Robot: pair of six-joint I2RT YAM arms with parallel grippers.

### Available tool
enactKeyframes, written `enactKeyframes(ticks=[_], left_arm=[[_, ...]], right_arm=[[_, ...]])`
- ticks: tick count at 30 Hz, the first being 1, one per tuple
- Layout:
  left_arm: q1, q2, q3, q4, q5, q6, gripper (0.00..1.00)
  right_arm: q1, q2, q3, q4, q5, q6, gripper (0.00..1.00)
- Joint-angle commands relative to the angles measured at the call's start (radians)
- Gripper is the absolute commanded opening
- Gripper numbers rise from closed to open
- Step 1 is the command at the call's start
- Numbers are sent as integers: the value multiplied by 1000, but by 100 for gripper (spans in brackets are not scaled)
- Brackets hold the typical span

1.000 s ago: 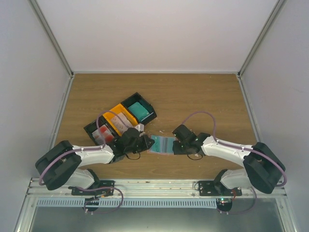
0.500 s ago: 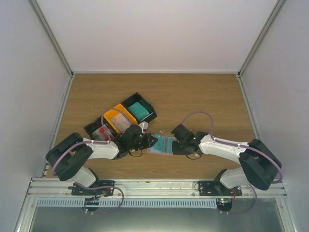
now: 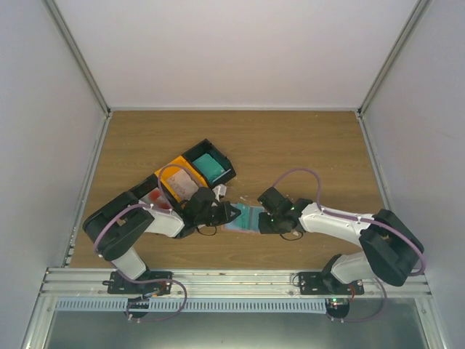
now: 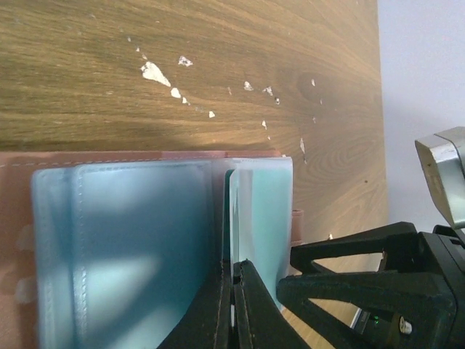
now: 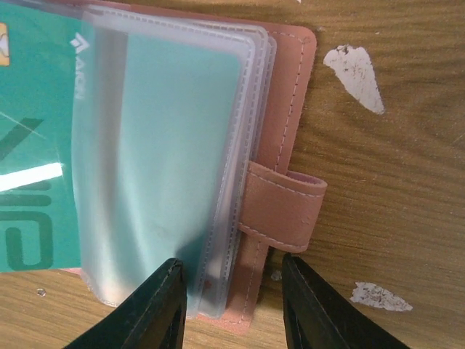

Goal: Put the credit cards into the card holder
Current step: Insert the credit card into the card holder.

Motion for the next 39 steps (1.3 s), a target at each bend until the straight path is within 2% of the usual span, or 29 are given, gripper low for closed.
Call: enactKeyframes(ticks=[1,10,18,24,39], left_arm=[[3,41,22,104,37,-16,0],[3,91,-5,157,25,-131,0],[3,67,-52,134,-26,-154,0],[4,65,-65,139,-32,-135,1],[15,144,-5,93,-19,-47,5]], right_arm=[[5,0,-21,-8,-10,12,37],[4,-46,-33,-30,-11,43,42],[4,-82,-64,-40,-10,102,38],[3,-48,-75,-14,-12,104,33],[3,5,-60,-2,11,99,31]])
